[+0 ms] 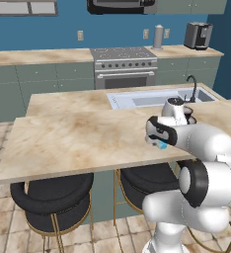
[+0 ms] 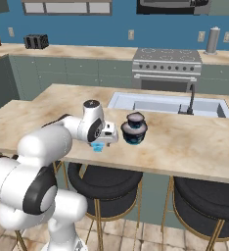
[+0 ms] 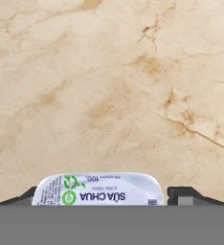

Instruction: Stack the yogurt containers by placing the smaller containers on top of the larger containers.

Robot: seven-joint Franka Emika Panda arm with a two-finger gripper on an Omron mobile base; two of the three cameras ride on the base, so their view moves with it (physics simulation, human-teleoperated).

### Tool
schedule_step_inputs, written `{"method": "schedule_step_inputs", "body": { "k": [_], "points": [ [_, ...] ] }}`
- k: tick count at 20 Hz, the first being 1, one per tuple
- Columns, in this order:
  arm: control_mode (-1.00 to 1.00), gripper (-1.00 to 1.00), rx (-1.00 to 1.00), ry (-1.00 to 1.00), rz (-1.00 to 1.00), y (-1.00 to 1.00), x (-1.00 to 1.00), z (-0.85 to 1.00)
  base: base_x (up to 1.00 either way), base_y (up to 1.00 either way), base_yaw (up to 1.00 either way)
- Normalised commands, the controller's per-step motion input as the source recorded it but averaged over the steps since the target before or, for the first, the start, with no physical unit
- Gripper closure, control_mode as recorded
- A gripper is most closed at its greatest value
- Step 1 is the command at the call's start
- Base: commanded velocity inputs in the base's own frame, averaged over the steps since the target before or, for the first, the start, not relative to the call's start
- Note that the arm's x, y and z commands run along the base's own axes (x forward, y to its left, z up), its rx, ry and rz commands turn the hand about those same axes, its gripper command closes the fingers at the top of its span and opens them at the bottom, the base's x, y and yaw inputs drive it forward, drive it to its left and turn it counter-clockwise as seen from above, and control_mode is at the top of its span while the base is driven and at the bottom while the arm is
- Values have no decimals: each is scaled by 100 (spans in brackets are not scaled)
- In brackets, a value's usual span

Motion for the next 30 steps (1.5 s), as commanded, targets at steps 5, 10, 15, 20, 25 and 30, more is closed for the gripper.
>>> {"method": "schedule_step_inputs", "body": {
  "k": [5, 10, 15, 20, 25, 30],
  "points": [
    [-100, 100, 0, 0, 0, 0, 0, 0, 0, 0, 0],
    [-100, 100, 0, 0, -1, 0, 0, 25, 0, 0, 0],
    [-100, 100, 0, 0, -4, 0, 0, 55, 0, 0, 0],
    [-100, 100, 0, 0, -4, 0, 2, 56, 0, 0, 0],
    [-100, 100, 0, 1, -3, -4, 12, 43, 0, 0, 0],
    [-100, 100, 0, 4, -3, -23, 18, 28, 0, 0, 0]
  ]
}}
